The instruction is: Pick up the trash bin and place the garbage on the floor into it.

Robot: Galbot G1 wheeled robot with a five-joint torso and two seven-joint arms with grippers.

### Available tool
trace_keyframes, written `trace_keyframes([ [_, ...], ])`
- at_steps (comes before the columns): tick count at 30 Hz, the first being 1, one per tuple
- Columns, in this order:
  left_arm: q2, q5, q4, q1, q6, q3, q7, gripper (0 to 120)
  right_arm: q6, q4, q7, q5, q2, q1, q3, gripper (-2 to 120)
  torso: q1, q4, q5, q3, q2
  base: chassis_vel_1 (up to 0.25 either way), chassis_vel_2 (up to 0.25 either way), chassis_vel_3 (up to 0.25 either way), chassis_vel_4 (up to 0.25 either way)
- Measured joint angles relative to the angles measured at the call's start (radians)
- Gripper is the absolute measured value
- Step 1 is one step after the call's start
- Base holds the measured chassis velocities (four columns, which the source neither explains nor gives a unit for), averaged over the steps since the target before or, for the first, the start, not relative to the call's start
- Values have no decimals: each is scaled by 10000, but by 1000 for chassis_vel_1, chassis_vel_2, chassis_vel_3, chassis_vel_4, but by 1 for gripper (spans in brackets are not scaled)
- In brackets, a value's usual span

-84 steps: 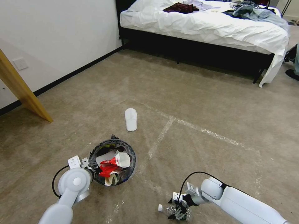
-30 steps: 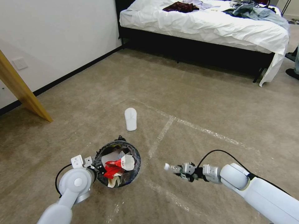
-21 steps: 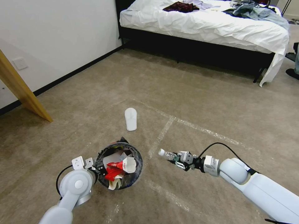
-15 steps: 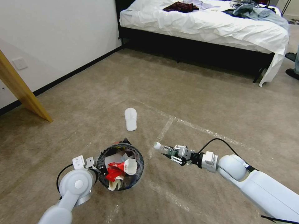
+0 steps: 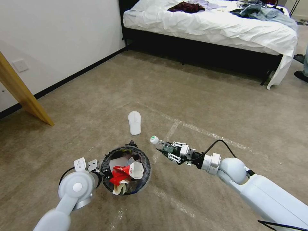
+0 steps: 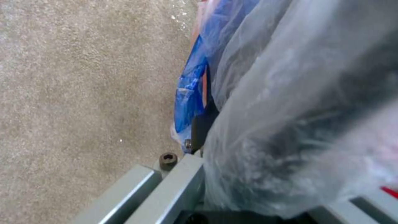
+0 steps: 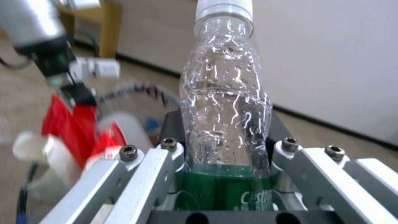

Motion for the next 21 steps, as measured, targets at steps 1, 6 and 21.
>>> trace_keyframes([
  [1, 42, -193, -48, -39, -1, 14, -133, 0, 132, 4, -37, 58, 45, 30, -28, 25, 0, 0, 0, 0, 1, 0, 0, 0, 0],
  [6, 145, -648, -194, -118, -4, 39, -460, 0, 534, 42, -255, 135, 182, 139, -71, 25, 0, 0, 0, 0, 2, 0, 0, 0, 0],
  [21, 663, -2715, -916, -373, -15, 99, -1518, 0, 925, 388, -1481, 385, 1120, 1001, -921, 24, 0, 0, 0, 0, 1, 0, 0, 0, 0],
])
